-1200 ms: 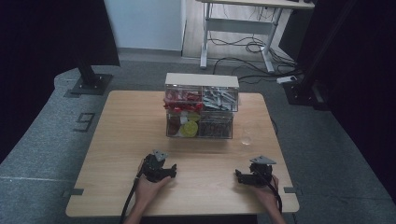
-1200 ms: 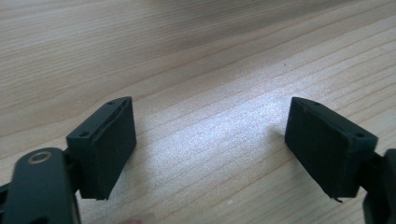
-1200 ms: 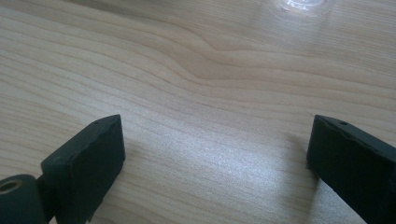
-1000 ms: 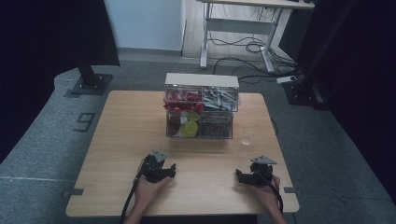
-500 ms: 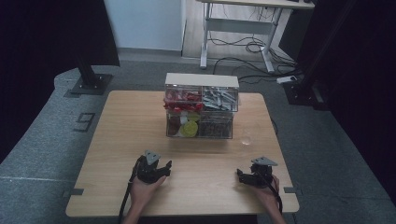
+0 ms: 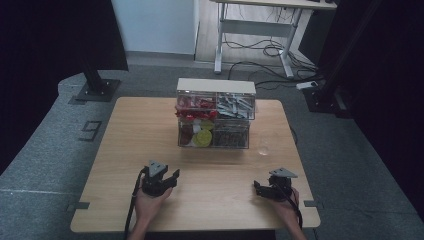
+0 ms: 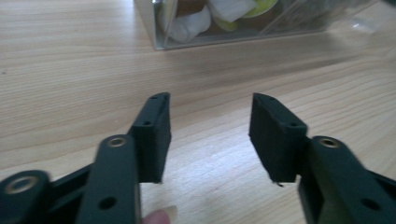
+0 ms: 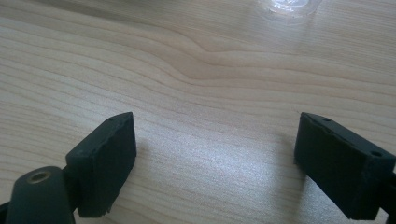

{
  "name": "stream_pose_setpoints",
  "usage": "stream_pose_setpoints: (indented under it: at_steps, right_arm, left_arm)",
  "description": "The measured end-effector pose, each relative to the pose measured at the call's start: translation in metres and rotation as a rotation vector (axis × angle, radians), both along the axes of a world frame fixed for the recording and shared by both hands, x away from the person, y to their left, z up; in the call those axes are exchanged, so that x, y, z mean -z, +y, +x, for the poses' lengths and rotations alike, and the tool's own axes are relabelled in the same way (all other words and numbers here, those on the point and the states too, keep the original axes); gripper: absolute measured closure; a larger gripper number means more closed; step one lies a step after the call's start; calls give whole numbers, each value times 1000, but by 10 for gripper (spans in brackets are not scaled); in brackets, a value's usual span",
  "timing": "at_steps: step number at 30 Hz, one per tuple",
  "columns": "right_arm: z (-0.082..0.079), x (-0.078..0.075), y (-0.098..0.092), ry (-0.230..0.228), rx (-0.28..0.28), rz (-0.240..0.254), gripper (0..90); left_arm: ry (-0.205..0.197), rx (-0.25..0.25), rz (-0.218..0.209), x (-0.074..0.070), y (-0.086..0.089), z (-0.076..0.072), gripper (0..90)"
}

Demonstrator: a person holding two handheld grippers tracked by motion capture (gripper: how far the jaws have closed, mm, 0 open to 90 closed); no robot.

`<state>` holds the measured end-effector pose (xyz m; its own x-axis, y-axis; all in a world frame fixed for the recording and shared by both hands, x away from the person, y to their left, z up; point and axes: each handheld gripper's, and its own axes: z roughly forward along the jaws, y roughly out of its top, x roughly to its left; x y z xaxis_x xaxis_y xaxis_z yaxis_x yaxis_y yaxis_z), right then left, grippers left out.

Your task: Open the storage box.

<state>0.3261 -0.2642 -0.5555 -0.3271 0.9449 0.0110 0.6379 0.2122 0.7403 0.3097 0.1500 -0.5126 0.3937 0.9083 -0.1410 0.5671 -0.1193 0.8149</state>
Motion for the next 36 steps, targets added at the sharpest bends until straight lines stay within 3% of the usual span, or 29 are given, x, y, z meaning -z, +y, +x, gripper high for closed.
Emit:
stream_pose_setpoints:
  at_steps: [9, 16, 25, 36]
  right_arm:
    - [-1, 0, 0, -1, 0, 0, 136]
    - [-2, 0, 0, -2, -2, 3, 138]
    - [-3, 0, 0, -2, -4, 4, 139]
    - [-3, 0, 0, -3, -6, 3, 140]
  left_arm:
    - [-57, 40, -53, -10, -3, -11, 777]
    - [-52, 51, -72, -15, -2, -13, 897]
    - [-36, 76, -57, -19, -7, -4, 900]
    - [-22, 101, -67, -28, -18, 14, 900]
